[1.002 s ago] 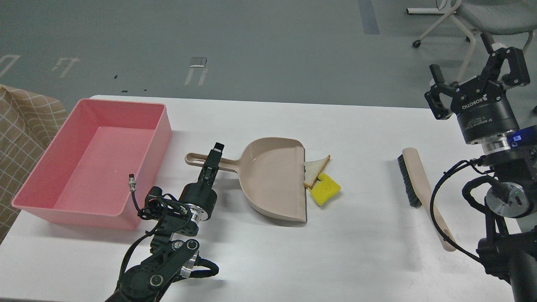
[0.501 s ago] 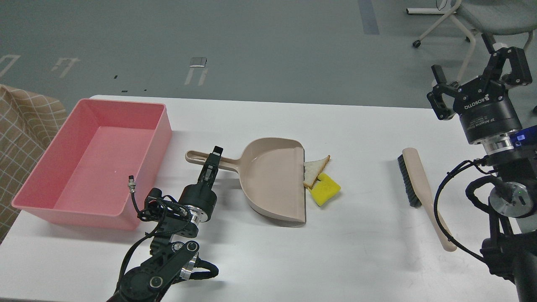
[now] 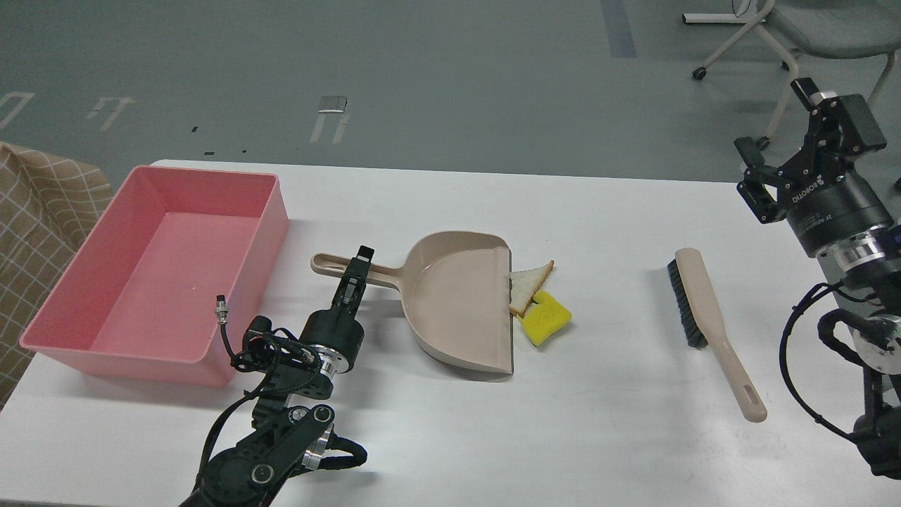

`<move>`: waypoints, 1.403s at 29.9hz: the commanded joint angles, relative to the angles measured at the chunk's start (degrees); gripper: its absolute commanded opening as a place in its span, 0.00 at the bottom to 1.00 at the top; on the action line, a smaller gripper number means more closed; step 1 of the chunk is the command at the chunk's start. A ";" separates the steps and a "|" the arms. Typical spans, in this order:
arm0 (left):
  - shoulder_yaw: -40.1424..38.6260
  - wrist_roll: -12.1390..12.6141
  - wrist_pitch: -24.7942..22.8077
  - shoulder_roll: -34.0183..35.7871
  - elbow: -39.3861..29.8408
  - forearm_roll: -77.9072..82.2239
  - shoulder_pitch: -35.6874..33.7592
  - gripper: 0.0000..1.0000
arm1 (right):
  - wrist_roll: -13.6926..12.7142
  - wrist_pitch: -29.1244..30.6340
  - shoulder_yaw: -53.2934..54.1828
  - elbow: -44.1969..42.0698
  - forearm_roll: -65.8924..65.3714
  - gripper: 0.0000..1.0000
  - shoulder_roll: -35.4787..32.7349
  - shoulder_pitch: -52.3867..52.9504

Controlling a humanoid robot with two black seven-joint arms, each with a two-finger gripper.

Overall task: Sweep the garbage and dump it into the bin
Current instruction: 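Swing the right arm out and bring it down beside the brush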

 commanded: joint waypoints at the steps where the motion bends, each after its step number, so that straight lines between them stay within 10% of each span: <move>1: 0.43 -0.26 -0.03 -0.02 0.00 -0.04 -0.01 0.22 | 0.05 -0.70 0.16 0.35 -1.00 1.00 -2.76 -0.42; 4: 0.43 -0.17 -0.03 -0.02 0.00 -0.04 -0.01 0.19 | 1.10 0.23 1.29 2.01 -0.21 0.97 -8.90 -0.77; 8: 0.43 -0.17 -0.03 -0.02 0.00 -0.04 -0.01 0.18 | 13.90 0.23 5.86 2.12 1.02 0.98 -15.69 -1.56; 10: 0.43 -0.17 -0.03 -0.02 0.00 -0.04 -0.01 0.18 | 16.04 0.23 5.78 2.28 0.93 1.00 -15.25 -1.65; 42: 1.05 0.18 -0.03 -0.02 0.00 -0.12 -0.71 0.19 | 14.82 0.23 -29.81 10.63 -51.53 0.97 -37.22 -6.99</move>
